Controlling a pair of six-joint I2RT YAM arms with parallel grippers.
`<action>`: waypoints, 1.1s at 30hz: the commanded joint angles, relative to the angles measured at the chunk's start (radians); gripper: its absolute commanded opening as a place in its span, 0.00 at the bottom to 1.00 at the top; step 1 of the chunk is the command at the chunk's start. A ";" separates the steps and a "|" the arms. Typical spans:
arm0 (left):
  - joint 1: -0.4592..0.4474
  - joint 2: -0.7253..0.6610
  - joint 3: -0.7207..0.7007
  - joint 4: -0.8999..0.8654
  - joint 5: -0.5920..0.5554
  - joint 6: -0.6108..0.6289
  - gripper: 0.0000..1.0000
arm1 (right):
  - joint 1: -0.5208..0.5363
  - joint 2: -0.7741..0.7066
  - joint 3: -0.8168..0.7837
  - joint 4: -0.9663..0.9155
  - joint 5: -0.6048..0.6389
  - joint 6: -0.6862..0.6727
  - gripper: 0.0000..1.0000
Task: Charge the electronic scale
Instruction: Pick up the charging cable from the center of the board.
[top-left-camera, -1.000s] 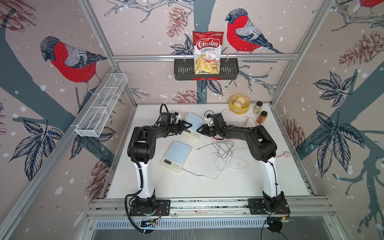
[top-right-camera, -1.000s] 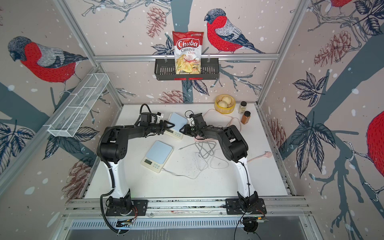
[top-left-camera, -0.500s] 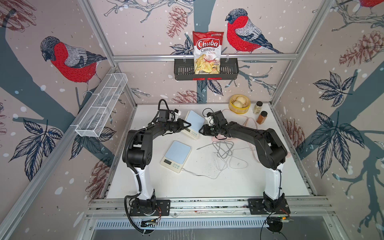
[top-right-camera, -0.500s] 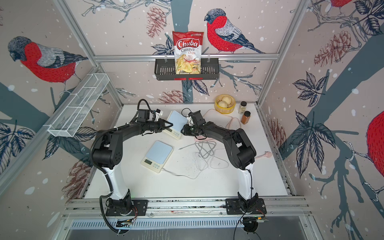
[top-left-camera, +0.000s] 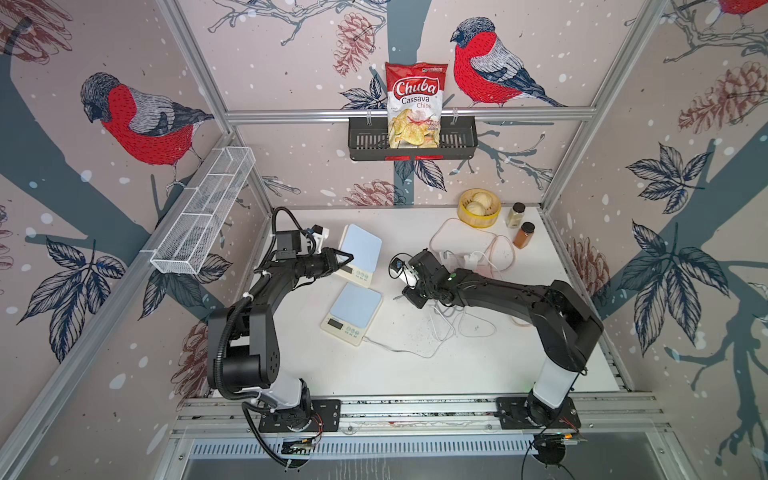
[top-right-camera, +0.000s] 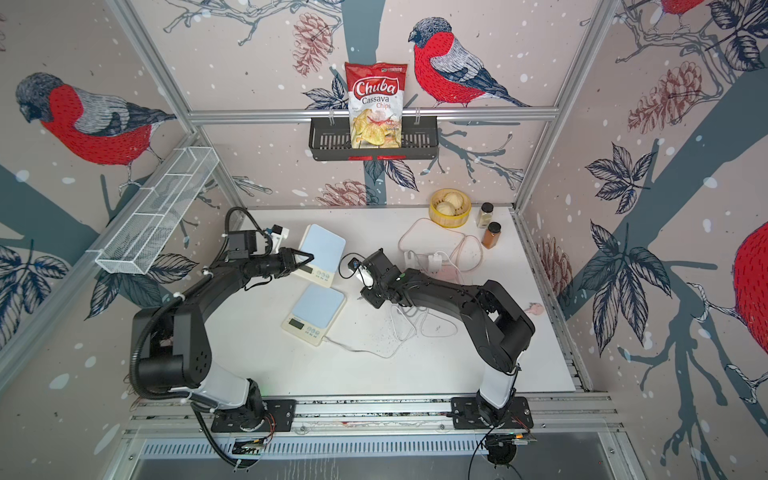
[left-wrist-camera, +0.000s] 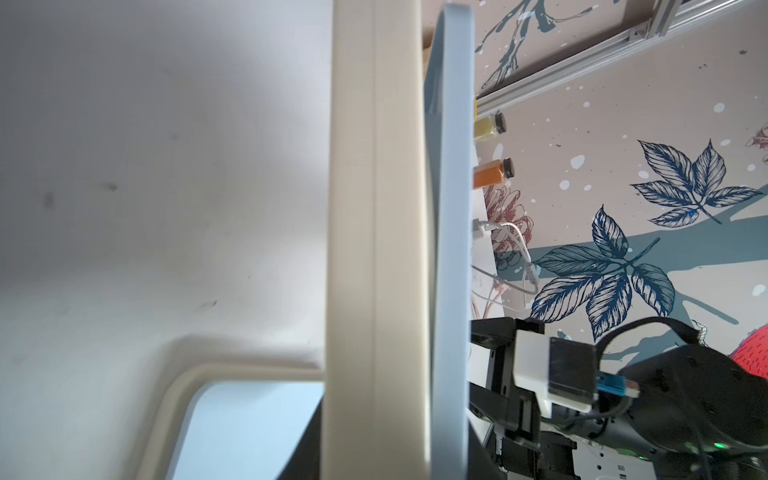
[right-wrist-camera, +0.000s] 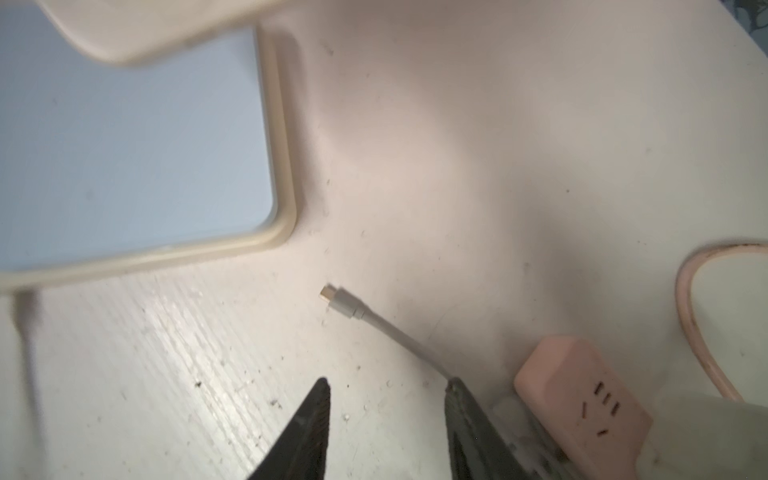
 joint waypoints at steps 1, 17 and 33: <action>0.044 -0.053 -0.051 0.007 0.064 0.043 0.25 | 0.016 0.016 -0.026 0.063 0.043 -0.169 0.46; 0.057 -0.104 -0.109 0.028 0.056 0.056 0.25 | -0.027 0.196 0.129 -0.034 -0.042 -0.317 0.44; 0.057 -0.128 -0.100 0.033 0.062 0.046 0.25 | -0.070 0.179 0.167 0.007 -0.233 -0.169 0.00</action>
